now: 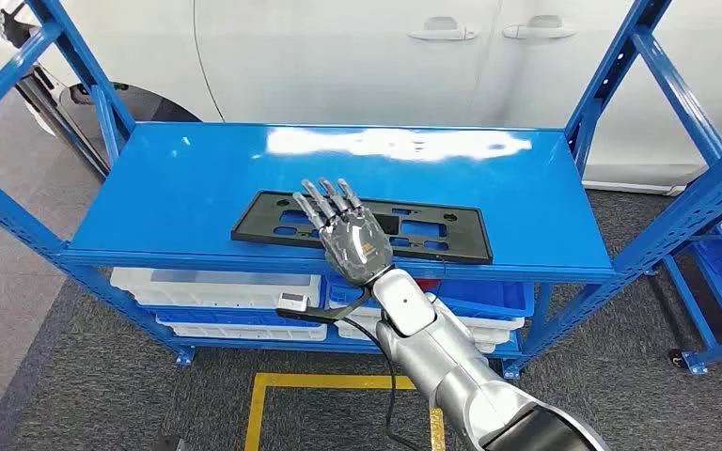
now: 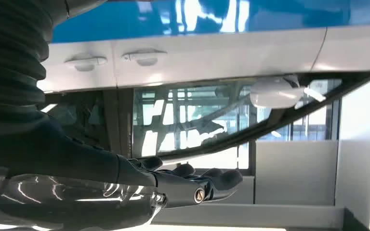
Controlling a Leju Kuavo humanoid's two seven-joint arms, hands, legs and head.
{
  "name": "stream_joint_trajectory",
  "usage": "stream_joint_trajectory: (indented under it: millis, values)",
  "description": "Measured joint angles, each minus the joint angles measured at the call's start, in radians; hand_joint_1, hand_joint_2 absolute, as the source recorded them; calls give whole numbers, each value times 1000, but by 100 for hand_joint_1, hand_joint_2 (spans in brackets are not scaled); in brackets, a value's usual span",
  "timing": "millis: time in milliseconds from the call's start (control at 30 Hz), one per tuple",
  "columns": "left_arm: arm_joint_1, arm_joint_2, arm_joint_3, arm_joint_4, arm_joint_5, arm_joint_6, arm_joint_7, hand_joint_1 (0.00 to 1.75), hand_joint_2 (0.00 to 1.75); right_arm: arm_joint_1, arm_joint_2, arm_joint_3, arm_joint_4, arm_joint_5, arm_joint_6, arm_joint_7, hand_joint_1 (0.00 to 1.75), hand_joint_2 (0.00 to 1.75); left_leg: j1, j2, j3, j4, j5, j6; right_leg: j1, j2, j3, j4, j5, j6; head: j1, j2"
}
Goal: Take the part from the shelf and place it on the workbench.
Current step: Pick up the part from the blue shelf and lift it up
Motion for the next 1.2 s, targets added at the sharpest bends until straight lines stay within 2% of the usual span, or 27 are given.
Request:
stream_joint_trajectory:
  millis: [67, 133, 167, 200, 267, 367, 433, 500, 533, 567, 600, 633, 700, 733, 833, 900, 933, 1000, 1033, 1067, 1100, 1167, 1200]
  values:
    - [0, 1, 0, 0, 0, -1, 0, 0, 0, -1, -3, 15, 9, 1, 0, 15, 0, 175, 0, 0, 8, -37, 39, 1, 1, 1, 7, 1, -5, 1, 0, 0]
    - [1, 3, 0, 0, 1, -2, -1, 0, 0, -7, -7, 44, 29, 2, 0, 40, 0, 175, 0, 1, 47, -156, 126, 6, 2, 2, 23, 3, -18, 4, 0, 0]
    - [0, 3, -1, 0, 1, -3, -1, 0, 0, -12, -8, 58, 40, 2, 0, 49, 0, 175, -2, 1, 75, -221, 155, 10, 4, 3, 29, 5, -25, 8, 0, 0]
    - [-1, 3, -1, 0, 1, -3, -2, 0, 0, -16, -10, 71, 50, 2, 0, 56, 0, 175, -5, 1, 95, -266, 169, 16, 5, 3, 32, 6, -29, 12, 0, 0]
    - [-2, 4, -3, 0, 2, -3, -2, 0, 0, -23, -15, 96, 65, 2, 0, 67, 0, 175, -10, 0, 109, -293, 163, 25, 8, 3, 32, 7, -34, 21, 0, 0]
    - [0, 3, -6, 0, 7, -3, -3, 0, 0, -33, -22, 134, 81, 2, 0, 68, 0, 175, -4, -1, 116, -304, 162, 38, 7, 2, 27, 26, -52, 36, 0, 0]
    - [-3, 3, -7, 0, 10, -4, -3, 0, 0, -43, -28, 163, 102, 2, 2, 52, 0, 175, 0, 0, 123, -310, 160, 47, 2, 1, -21, 121, -98, 47, 0, 0]
    - [-5, 4, -7, 0, 12, -4, -3, 0, 0, -46, -39, 185, 131, 1, 8, 31, 0, 175, 0, 0, 124, -308, 156, 52, -6, 1, -100, 253, -140, 55, 0, 0]
    - [-4, 4, -7, 0, 13, -4, -3, 0, 0, -46, -46, 191, 143, 0, 11, 25, 0, 175, 0, -1, 125, -307, 153, 53, -10, 1, -127, 290, -142, 57, 0, 0]
    - [-2, 4, -7, 0, 15, -4, -3, 0, 0, -47, -53, 194, 153, -1, 12, 21, 0, 175, 0, -2, 127, -305, 150, 52, -13, 1, -137, 290, -125, 59, 0, 0]
    - [0, 4, -7, 0, 16, -4, -3, 0, 0, -49, -60, 196, 160, -1, 12, 19, 0, 175, 0, -3, 129, -303, 146, 50, -16, 0, -127, 252, -91, 60, 0, 0]
    - [1, 4, -7, 0, 17, -3, -3, 0, 0, -52, -65, 197, 164, -2, 11, 19, 0, 175, 1, -3, 132, -300, 142, 47, -17, 0, -101, 185, -49, 59, 0, 0]
    - [2, 4, -7, 0, 19, -3, -4, 0, 0, -57, -74, 198, 172, -2, 9, 22, 0, 175, -1, -4, 136, -294, 132, 38, -16, 0, -50, 65, 4, 55, 0, 0]
    - [2, 5, -7, 0, 20, -2, -5, 0, 0, -59, -77, 199, 175, -2, 8, 24, 0, 175, -3, -3, 136, -292, 129, 32, -14, 0, -38, 35, 12, 52, 0, 0]
    - [1, 7, -7, 0, 20, -1, -8, 0, 0, -62, -80, 199, 183, 0, 5, 30, 0, 175, -2, -2, 142, -297, 123, 14, -10, 3, -30, 22, 8, 34, 0, 0]
    - [0, 9, -7, 0, 20, -1, -10, 0, 0, -64, -81, 199, 186, 0, 4, 31, 0, 175, 1, -1, 133, -263, 98, 5, -13, 1, -19, 13, 8, 22, 0, 0]
    - [-1, 9, -7, 0, 20, -1, -11, 0, 0, -65, -80, 199, 188, 0, 4, 31, 0, 175, 1, -1, 113, -217, 73, 2, -14, 0, -15, 10, 8, 18, 0, 0]
    - [0, 10, -7, 0, 20, 0, -12, 0, 0, -65, -80, 199, 192, 0, 3, 31, 0, 175, 1, 0, 48, -85, 19, 0, -10, -1, -12, 9, 5, 12, 0, 0]
    - [1, 10, -7, 0, 20, 0, -12, 0, 0, -64, -80, 199, 194, -1, 3, 31, 0, 175, 1, 0, 21, -37, 8, 0, -8, -1, -11, 10, 4, 10, 0, 0]
    - [1, 11, -8, 0, 20, 1, -12, 0, 0, -63, -80, 199, 196, -1, 2, 31, 0, 175, 1, 0, 8, -20, 15, 1, -6, -1, -10, 11, 3, 9, 0, 0]
    - [1, 11, -8, 0, 20, 1, -12, 0, 0, -63, -80, 199, 197, -2, 1, 31, 0, 175, 0, 0, 14, -42, 40, 3, -5, 0, -7, 11, 1, 9, 0, 0]
    - [0, 11, -10, 0, 18, 2, -12, 0, 0, -64, -79, 197, 197, -3, 0, 33, 0, 175, -1, 0, 69, -171, 113, 12, -3, 1, -1, 12, -2, 11, 0, 0]
    - [-2, 11, -11, 0, 17, 3, -13, 0, 0, -65, -78, 196, 197, -3, 0, 37, 0, 175, -3, -1, 98, -233, 135, 16, -1, 1, 0, 13, -5, 14, 0, 0]
